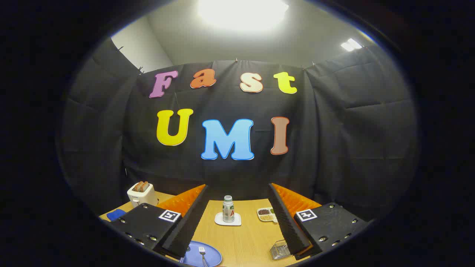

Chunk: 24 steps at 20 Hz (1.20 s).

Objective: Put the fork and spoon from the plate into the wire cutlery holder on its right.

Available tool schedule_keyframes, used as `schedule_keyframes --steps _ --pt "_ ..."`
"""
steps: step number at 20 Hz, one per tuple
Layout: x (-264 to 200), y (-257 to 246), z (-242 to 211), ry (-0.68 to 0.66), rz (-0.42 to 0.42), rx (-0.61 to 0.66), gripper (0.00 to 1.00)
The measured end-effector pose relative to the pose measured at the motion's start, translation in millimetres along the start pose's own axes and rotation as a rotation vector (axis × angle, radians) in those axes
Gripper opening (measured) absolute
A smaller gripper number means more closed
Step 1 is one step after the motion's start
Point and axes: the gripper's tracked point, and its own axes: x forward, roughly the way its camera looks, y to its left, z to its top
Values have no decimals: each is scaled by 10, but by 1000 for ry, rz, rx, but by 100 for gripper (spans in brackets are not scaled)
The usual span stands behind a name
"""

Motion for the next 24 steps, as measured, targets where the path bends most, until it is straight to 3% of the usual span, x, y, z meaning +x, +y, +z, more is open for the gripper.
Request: schedule_keyframes --steps 14,21,24 --pt "-12 93 -113 39 23 -43 97" --pt "57 160 -380 130 41 -53 97" --pt "90 312 -642 212 87 -50 97"
